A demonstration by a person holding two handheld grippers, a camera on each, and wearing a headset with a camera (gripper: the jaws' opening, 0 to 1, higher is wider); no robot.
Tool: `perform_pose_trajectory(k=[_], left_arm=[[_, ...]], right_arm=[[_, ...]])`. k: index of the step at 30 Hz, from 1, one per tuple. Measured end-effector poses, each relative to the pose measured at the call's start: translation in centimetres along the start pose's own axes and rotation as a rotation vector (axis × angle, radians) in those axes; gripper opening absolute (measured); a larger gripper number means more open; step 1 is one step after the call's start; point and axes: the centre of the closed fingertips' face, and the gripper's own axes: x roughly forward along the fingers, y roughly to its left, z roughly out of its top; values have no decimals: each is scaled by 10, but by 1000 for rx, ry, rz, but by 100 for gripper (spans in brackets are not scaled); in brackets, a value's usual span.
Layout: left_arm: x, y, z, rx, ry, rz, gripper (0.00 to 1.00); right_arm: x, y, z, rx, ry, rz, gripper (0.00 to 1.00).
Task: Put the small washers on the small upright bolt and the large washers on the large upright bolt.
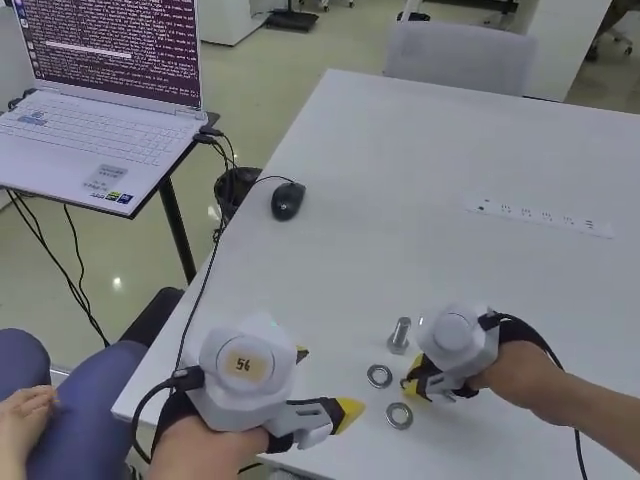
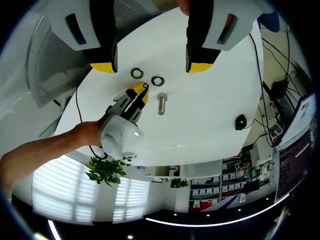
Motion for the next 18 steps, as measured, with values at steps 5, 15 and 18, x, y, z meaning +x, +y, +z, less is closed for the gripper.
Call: perform_pose_trajectory(k=[5,15,18], left_arm=[[-2,1,-1,-4,0,5,54],[-2,5,-3,-9,4,9,54],[-1,4,-3,-8,5,6,54]], right_arm=[[-1,0,-2,32,-12,-8,14],[-14,-2,-20,108,-11,-58,14],[-22,-6,-27,139,-25,-86,14]])
